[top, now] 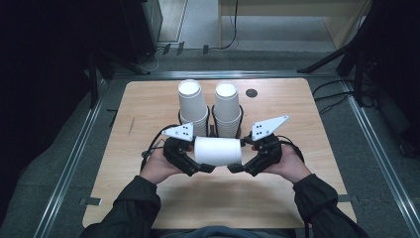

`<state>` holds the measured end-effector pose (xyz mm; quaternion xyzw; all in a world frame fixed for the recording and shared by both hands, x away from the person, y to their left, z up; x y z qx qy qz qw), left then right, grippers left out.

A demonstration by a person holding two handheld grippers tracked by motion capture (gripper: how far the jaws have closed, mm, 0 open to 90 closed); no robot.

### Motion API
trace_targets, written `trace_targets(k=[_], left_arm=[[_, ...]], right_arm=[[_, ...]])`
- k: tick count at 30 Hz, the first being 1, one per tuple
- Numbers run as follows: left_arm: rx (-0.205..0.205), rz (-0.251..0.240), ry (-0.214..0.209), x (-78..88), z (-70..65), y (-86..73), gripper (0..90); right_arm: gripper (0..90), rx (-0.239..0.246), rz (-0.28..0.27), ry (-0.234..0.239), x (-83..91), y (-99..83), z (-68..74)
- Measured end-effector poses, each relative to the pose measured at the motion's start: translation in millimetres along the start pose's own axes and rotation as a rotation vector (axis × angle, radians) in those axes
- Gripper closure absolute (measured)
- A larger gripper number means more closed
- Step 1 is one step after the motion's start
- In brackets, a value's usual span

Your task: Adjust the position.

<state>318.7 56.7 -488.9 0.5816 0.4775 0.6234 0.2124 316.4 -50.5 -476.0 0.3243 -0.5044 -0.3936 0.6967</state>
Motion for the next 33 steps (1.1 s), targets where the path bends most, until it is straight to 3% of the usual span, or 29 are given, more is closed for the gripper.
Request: trace_targets(k=[2,8,10,15,19,20,21,26,33], left_arm=[[0.004,0.003,0.004,1.8,1.6,-0.8,13.5],[0.014,0.04,0.076,12.9,13.2,-5.4,13.5],[0.014,0.074,0.106,16.1,17.8,-10.0,13.5],[0.016,0.099,0.109,17.9,19.2,-14.5,13.5],[0.002,0.151,0.142,14.9,22.7,-22.1,13.5],[0.0,0.193,0.154,12.6,24.6,-28.5,13.5],[0.0,0.193,0.154,12.6,24.6,-28.5,13.5],[-0.013,0.243,0.158,7.1,27.5,-37.7,13.5],[-0.051,0.327,0.16,-3.6,27.1,-49.4,13.5]], right_arm=[[18.1,-0.001,0.009,-0.011,-0.1,-1.7,-1.1],[17.9,-0.017,0.067,-0.055,1.0,-13.1,-10.2],[18.1,-0.025,0.097,-0.086,1.4,-19.0,-16.0],[18.1,-0.027,0.122,-0.103,1.0,-24.4,-20.6],[18.1,-0.047,0.115,-0.096,0.3,-26.2,-22.8],[18.1,-0.048,0.122,-0.104,-0.2,-27.2,-23.8],[18.1,-0.048,0.122,-0.104,-0.2,-27.2,-23.8],[18.0,-0.03,0.176,-0.112,-6.2,-34.0,-26.7],[18.0,-0.006,0.205,-0.123,-9.5,-37.0,-27.6]])
Point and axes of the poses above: each handheld gripper's, and its own axes: x roughly backward along the jaws, y roughly out of its top, z roughly to its left, the point moved 10 cm from there along -x, roughly forward along the jaws, and after that the axes turned 9 degrees about y, right-handed, at the moved point
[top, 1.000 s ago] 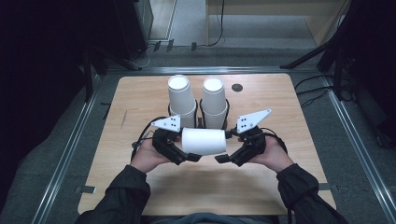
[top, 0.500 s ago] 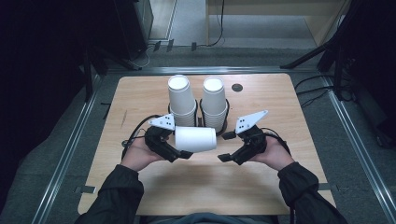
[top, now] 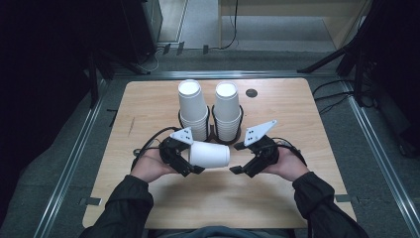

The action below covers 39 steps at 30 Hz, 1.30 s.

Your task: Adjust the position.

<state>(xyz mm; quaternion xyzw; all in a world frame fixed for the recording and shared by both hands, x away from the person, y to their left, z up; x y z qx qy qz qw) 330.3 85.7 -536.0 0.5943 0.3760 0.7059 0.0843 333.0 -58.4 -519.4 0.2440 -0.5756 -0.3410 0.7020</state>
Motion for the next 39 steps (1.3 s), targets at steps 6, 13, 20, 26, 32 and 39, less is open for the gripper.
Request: trace_targets(k=[6,13,20,26,32,39], left_arm=[[-0.016,0.054,-0.021,-15.5,-7.0,-1.7,13.4],[-0.038,0.081,-0.037,-24.2,-14.6,0.7,13.4],[-0.076,0.091,-0.046,-29.3,-20.6,6.0,13.4],[-0.07,0.1,-0.053,-30.9,-23.3,8.6,12.6],[-0.049,0.115,-0.063,-32.1,-25.1,7.8,12.2],[-0.056,0.107,-0.056,-30.1,-24.8,8.2,7.9]], right_arm=[[18.0,0.018,0.032,-0.003,-6.3,-2.2,0.3],[16.0,0.031,0.061,-0.003,-14.6,-2.5,1.1],[15.5,0.083,0.15,-0.013,-30.3,-7.1,6.4],[16.4,0.099,0.172,-0.014,-37.8,-6.2,7.7],[22.5,0.103,0.195,-0.023,-41.4,-8.8,6.4],[23.0,0.097,0.18,-0.007,-40.5,-6.8,8.0]])
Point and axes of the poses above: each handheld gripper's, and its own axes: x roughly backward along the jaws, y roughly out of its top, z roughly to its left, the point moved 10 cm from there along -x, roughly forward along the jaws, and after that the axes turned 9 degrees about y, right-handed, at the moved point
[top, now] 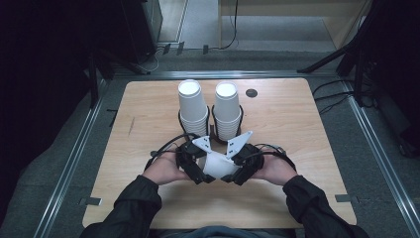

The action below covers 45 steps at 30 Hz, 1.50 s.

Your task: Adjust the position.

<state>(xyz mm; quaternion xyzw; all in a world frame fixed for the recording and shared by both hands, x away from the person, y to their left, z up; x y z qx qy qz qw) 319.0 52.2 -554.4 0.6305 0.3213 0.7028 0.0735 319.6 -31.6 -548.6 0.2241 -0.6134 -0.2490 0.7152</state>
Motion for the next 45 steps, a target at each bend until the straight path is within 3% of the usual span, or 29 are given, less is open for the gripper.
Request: trace_targets(k=[3,13,18,26,31,34,38,45], left_arm=[[0.004,-0.002,0.012,-0.6,-0.3,0.1,0.7],[0.02,-0.089,0.013,11.8,5.9,5.5,0.4],[0.043,-0.145,-0.019,20.2,8.2,5.6,0.4],[0.082,-0.183,-0.007,25.6,13.5,5.3,0.4],[0.099,-0.221,-0.011,32.3,15.1,6.6,0.4],[0.104,-0.255,-0.018,37.5,15.4,9.2,0.4],[0.137,-0.344,-0.036,47.0,14.5,20.3,0.4],[0.166,-0.401,-0.057,49.1,9.2,33.3,0.4]], right_arm=[[23.0,-0.004,-0.005,0.0,1.2,0.2,-0.8],[22.9,-0.023,-0.055,-0.012,14.1,0.5,-4.4],[22.8,-0.04,-0.093,-0.01,23.7,3.1,-4.4],[22.8,-0.059,-0.13,-0.024,36.1,1.5,-8.5],[22.8,-0.087,-0.194,-0.017,47.4,2.4,-9.6],[22.7,-0.086,-0.21,-0.019,51.2,2.9,-10.2],[22.7,-0.083,-0.246,-0.024,56.3,6.2,-10.2],[22.7,-0.071,-0.264,-0.008,54.3,10.8,-7.0]])
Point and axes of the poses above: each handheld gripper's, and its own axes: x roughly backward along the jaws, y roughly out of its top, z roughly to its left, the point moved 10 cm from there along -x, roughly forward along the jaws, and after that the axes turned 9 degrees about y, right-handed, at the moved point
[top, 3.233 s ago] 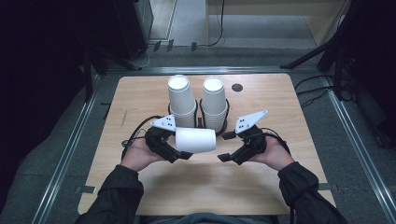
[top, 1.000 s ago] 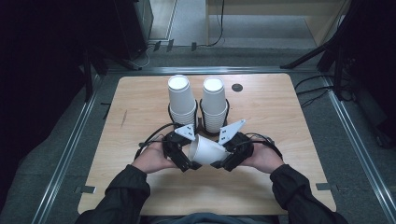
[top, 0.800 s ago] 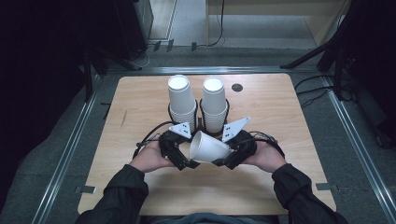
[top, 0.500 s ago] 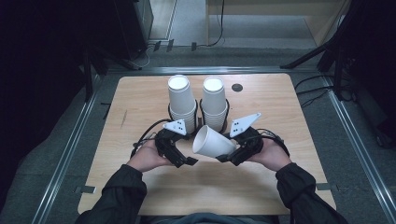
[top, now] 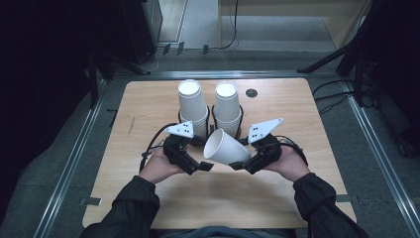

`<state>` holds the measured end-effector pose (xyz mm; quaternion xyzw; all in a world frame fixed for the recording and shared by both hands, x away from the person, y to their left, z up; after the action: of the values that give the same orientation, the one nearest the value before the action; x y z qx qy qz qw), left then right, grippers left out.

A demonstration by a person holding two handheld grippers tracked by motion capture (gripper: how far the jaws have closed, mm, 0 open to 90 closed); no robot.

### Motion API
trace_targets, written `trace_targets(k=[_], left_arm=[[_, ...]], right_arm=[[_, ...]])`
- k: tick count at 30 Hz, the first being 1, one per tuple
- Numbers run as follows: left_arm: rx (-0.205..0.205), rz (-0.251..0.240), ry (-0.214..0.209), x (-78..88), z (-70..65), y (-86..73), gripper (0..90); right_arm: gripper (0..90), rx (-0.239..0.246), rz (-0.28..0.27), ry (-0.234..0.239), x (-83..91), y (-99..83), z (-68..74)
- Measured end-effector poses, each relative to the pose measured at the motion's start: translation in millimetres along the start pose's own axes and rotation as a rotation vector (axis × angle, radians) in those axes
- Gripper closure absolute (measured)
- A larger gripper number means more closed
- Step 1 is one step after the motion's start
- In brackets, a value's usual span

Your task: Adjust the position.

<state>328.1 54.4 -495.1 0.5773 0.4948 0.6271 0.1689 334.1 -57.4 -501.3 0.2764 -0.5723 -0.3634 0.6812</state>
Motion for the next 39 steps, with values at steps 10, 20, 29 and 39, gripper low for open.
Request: trace_targets(k=[10,20,29,39], left_arm=[[0.072,-0.04,-0.009,-6.1,-4.6,10.0,0.5],[0.082,-0.048,-0.022,-2.6,-8.8,14.1,14.2],[0.076,-0.021,-0.018,1.2,-6.4,11.5,15.4],[0.03,0.046,0.056,11.7,8.3,1.4,15.4]], right_arm=[[22.8,0.018,-0.008,0.034,-12.1,4.8,6.5],[22.9,0.027,-0.015,0.038,-12.9,8.3,9.2],[18.0,0.024,0.001,0.031,-13.6,4.9,8.3],[16.5,-0.006,0.025,0.005,-9.0,-2.9,0.9]])
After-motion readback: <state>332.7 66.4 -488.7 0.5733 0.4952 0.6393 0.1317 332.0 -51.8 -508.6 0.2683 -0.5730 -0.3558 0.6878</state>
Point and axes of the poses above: each handheld gripper's, and its own axes: x roughly backward along the jaws, y roughly out of its top, z roughly to its left, the point moved 10 cm from there along -x, roughly forward along the jaws, and after that the axes turned 9 degrees about y, right-handed, at the moved point
